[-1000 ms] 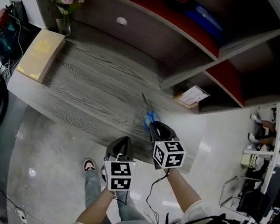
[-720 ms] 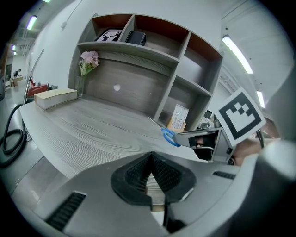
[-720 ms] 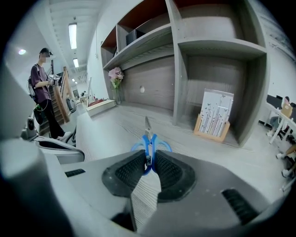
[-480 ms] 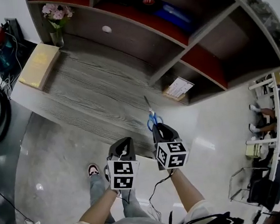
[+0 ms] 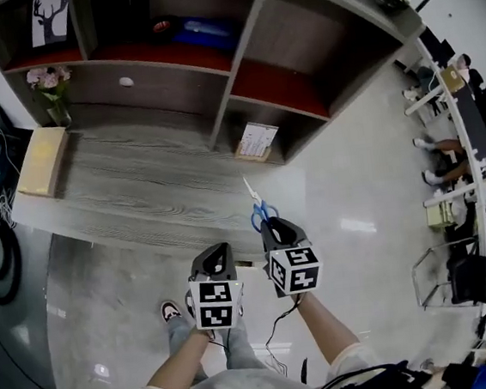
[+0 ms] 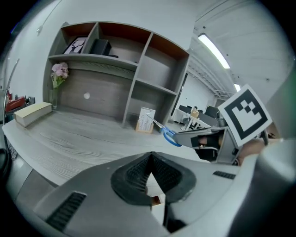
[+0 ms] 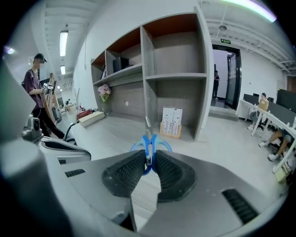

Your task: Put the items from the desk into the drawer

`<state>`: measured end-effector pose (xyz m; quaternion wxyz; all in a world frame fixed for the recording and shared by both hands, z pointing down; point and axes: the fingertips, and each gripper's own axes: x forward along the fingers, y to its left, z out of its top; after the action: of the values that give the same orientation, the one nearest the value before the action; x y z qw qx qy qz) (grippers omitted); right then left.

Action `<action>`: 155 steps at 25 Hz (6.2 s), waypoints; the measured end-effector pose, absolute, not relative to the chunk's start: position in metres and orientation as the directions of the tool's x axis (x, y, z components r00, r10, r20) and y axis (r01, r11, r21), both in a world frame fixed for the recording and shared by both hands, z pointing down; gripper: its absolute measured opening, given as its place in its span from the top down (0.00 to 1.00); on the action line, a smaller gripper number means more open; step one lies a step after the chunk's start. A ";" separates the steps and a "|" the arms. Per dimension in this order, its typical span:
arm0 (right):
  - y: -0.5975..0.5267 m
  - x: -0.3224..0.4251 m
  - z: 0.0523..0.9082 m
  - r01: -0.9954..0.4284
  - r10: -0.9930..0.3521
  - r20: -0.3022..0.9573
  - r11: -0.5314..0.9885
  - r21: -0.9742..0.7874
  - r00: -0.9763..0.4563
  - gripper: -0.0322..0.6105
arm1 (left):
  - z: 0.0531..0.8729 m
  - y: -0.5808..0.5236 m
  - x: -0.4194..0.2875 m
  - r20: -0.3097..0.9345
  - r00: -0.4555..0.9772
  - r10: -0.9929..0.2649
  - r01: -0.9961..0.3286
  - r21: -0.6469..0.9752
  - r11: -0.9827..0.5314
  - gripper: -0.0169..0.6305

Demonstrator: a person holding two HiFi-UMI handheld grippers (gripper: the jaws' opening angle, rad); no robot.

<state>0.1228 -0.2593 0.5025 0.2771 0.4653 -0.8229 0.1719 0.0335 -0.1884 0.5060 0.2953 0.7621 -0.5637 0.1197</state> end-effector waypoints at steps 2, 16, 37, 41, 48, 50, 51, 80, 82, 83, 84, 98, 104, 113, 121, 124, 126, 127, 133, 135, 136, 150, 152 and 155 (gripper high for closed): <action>-0.253 0.138 0.498 -0.874 -0.685 0.610 0.486 -0.027 -0.400 0.85 | 0.502 -0.187 0.048 0.512 0.358 -0.781 -0.925 0.309 -0.221 0.98; -0.184 0.231 0.509 -0.950 -0.727 0.632 0.307 -0.052 -0.269 0.85 | 0.513 -0.147 0.130 0.547 0.490 -0.678 -0.871 0.292 -0.394 0.98; -0.041 0.308 0.567 -0.997 -0.703 0.707 0.037 -0.073 -0.078 0.85 | 0.566 -0.068 0.197 0.640 0.622 -0.452 -0.732 0.270 -0.626 0.98; -0.019 0.307 0.584 -0.996 -0.684 0.726 0.019 -0.090 -0.079 0.85 | 0.585 -0.051 0.194 0.670 0.610 -0.424 -0.732 0.270 -0.626 0.98; 0.002 0.283 0.613 -0.993 -0.637 0.764 0.028 -0.115 -0.106 0.85 | 0.605 -0.035 0.176 0.692 0.596 -0.408 -0.738 0.271 -0.618 0.98; 0.002 0.273 0.620 -0.992 -0.626 0.770 0.044 -0.118 -0.120 0.85 | 0.613 -0.034 0.167 0.700 0.583 -0.412 -0.752 0.273 -0.600 0.98; 0.002 0.268 0.624 -0.991 -0.620 0.774 0.054 -0.121 -0.128 0.85 | 0.616 -0.033 0.162 0.704 0.577 -0.415 -0.759 0.276 -0.589 0.98; -0.061 0.174 0.760 -0.927 -0.410 0.863 0.341 -0.155 -0.295 0.85 | 0.754 -0.072 0.065 0.749 0.429 -0.505 -0.901 0.313 -0.301 0.98; -0.066 0.170 0.765 -0.919 -0.398 0.866 0.361 -0.156 -0.303 0.85 | 0.760 -0.072 0.064 0.750 0.420 -0.510 -0.906 0.314 -0.285 0.98; -0.069 0.169 0.767 -0.915 -0.392 0.867 0.372 -0.157 -0.308 0.85 | 0.762 -0.072 0.065 0.752 0.416 -0.512 -0.908 0.316 -0.274 0.98; -0.072 0.168 0.769 -0.911 -0.387 0.868 0.382 -0.157 -0.312 0.85 | 0.765 -0.072 0.066 0.752 0.412 -0.514 -0.910 0.318 -0.264 0.98; -0.102 0.144 0.799 -0.867 -0.338 0.873 0.469 -0.167 -0.351 0.85 | 0.797 -0.091 0.054 0.750 0.347 -0.564 -0.937 0.295 -0.184 0.98; -0.108 0.142 0.796 -0.863 -0.341 0.872 0.480 -0.160 -0.352 0.85 | 0.795 -0.087 0.057 0.749 0.333 -0.572 -0.941 0.303 -0.152 0.98; -0.124 0.134 0.802 -0.869 -0.358 0.868 0.472 -0.150 -0.345 0.85 | 0.797 -0.087 0.054 0.746 0.329 -0.579 -0.942 0.304 -0.145 0.98; -0.137 0.131 0.809 -0.875 -0.397 0.850 0.463 -0.142 -0.348 0.85 | 0.800 -0.094 0.054 0.749 0.322 -0.579 -0.944 0.299 -0.139 0.98; -0.140 0.130 0.807 -0.881 -0.428 0.832 0.451 -0.143 -0.354 0.85 | 0.800 -0.093 0.055 0.750 0.323 -0.577 -0.944 0.299 -0.140 0.98; -0.144 0.130 0.804 -0.886 -0.456 0.816 0.441 -0.141 -0.356 0.85 | 0.801 -0.093 0.055 0.751 0.324 -0.576 -0.944 0.299 -0.141 0.98; -0.146 0.130 0.802 -0.889 -0.470 0.807 0.437 -0.139 -0.357 0.85 | 0.801 -0.092 0.055 0.751 0.324 -0.575 -0.944 0.299 -0.141 0.98; -0.154 0.132 0.796 -0.899 -0.499 0.791 0.414 -0.141 -0.354 0.85 | 0.802 -0.091 0.056 0.753 0.324 -0.573 -0.944 0.299 -0.141 0.98; -0.154 0.133 0.797 -0.901 -0.498 0.792 0.409 -0.144 -0.353 0.85 | 0.803 -0.092 0.055 0.753 0.324 -0.573 -0.944 0.300 -0.140 0.98; -0.153 0.134 0.797 -0.902 -0.497 0.793 0.407 -0.146 -0.353 0.85 | 0.803 -0.093 0.055 0.753 0.324 -0.573 -0.944 0.300 -0.139 0.98; -0.148 0.141 0.795 -0.912 -0.497 0.799 0.385 -0.145 -0.337 0.88 | 0.801 -0.096 0.057 0.754 0.319 -0.574 -0.945 0.298 -0.135 0.98; -0.147 0.145 0.792 -0.916 -0.504 0.799 0.375 -0.141 -0.329 0.90 | 0.797 -0.097 0.060 0.752 0.321 -0.575 -0.945 0.297 -0.139 0.98; -0.146 0.149 0.788 -0.923 -0.510 0.798 0.358 -0.143 -0.322 0.91 | 0.793 -0.098 0.061 0.751 0.325 -0.575 -0.944 0.298 -0.144 0.98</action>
<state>0.1494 -0.1457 0.7879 0.3358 0.4759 -0.7525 0.3074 0.0607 -0.0976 0.7934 0.3848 0.7172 -0.5292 0.2398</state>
